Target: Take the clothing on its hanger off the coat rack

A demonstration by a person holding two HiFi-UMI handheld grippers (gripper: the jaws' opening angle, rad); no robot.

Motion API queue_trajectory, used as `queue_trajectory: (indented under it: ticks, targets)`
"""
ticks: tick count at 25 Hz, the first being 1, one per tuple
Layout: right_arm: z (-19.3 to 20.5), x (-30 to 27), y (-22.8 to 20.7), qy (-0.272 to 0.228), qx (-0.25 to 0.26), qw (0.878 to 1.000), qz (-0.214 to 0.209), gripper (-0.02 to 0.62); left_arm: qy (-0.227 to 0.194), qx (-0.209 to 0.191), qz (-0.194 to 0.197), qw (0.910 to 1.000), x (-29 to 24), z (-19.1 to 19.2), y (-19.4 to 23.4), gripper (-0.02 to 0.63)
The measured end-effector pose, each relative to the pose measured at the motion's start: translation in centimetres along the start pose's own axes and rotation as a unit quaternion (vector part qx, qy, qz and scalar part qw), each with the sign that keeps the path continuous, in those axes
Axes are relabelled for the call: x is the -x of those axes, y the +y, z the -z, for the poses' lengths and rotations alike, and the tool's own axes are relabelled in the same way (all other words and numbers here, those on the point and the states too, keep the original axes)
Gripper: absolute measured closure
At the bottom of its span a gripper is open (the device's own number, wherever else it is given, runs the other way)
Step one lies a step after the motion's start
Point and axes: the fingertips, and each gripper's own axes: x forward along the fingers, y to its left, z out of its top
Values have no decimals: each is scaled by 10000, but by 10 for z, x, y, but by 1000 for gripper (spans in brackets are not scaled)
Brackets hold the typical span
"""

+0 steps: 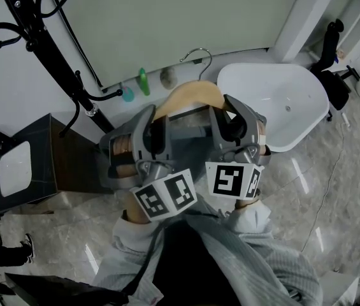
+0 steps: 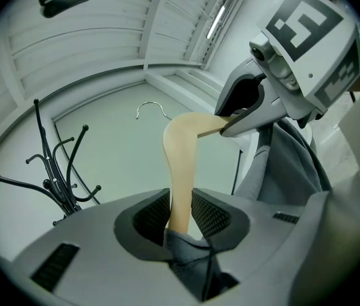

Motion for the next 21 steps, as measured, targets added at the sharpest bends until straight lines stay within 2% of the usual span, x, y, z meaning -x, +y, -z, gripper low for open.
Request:
queue_trajectory:
  ticks: [15, 21]
  targets:
    - [-22, 5, 10, -206, 112, 9997, -27, 485, 3, 22, -118, 9999, 15, 12, 14, 502]
    - [-22, 17, 4, -198, 83, 9998, 54, 485, -70, -23, -108, 9999, 23, 2, 11, 503]
